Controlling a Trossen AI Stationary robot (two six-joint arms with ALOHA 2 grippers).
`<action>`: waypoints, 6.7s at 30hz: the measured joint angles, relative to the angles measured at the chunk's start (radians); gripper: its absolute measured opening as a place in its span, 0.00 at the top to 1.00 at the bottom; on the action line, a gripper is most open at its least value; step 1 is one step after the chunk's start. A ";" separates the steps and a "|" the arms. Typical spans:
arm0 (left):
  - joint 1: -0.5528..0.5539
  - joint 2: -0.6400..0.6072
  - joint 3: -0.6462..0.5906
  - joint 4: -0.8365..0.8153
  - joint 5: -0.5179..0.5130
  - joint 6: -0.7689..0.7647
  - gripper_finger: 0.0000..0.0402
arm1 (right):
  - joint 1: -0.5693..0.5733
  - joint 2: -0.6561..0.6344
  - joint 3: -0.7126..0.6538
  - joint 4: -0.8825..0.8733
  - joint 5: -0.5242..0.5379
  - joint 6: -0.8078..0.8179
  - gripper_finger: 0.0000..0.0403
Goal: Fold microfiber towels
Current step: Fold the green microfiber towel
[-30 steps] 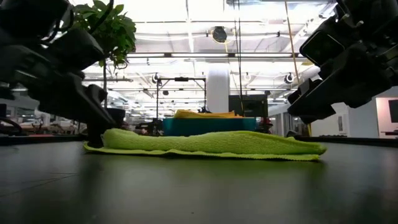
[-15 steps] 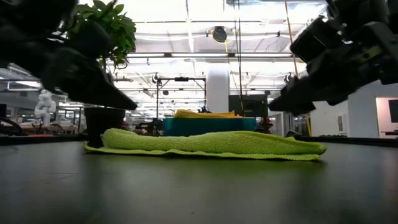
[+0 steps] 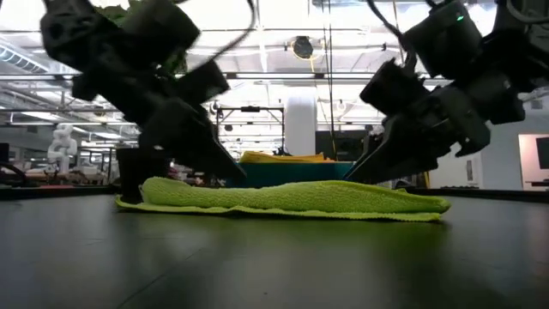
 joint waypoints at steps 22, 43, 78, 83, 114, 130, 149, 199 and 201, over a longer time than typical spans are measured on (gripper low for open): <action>-0.102 0.092 0.119 -0.168 0.210 -0.071 0.81 | -0.048 0.035 0.000 -0.038 0.004 0.074 0.65; -0.234 0.091 0.212 -0.184 0.227 -0.082 0.81 | -0.082 0.034 -0.001 -0.039 0.005 0.100 0.65; -0.071 -0.028 0.123 -0.367 0.030 -0.122 0.81 | 0.096 -0.105 -0.003 -0.066 -0.079 0.040 0.65; -0.081 -0.028 0.123 -0.338 0.022 -0.117 0.81 | 0.119 -0.105 -0.003 -0.057 -0.079 0.036 0.65; 0.017 -0.016 0.124 0.065 -0.151 0.336 0.81 | -0.075 -0.105 -0.002 -0.024 0.056 -0.245 0.65; 0.062 -0.017 0.124 -0.013 -0.038 0.103 0.81 | 0.004 -0.105 -0.002 0.002 0.053 -0.159 0.65; -0.196 -0.017 0.124 -0.047 -0.097 -0.140 0.81 | 0.139 0.022 -0.002 0.138 0.113 0.025 0.65; -0.456 -0.017 0.124 -0.008 -0.466 -0.279 0.81 | 0.317 0.157 0.180 0.281 0.165 -0.078 0.65; -0.465 -0.017 0.124 -0.011 -0.468 -0.285 0.81 | 0.318 0.157 0.180 0.258 0.181 -0.046 0.65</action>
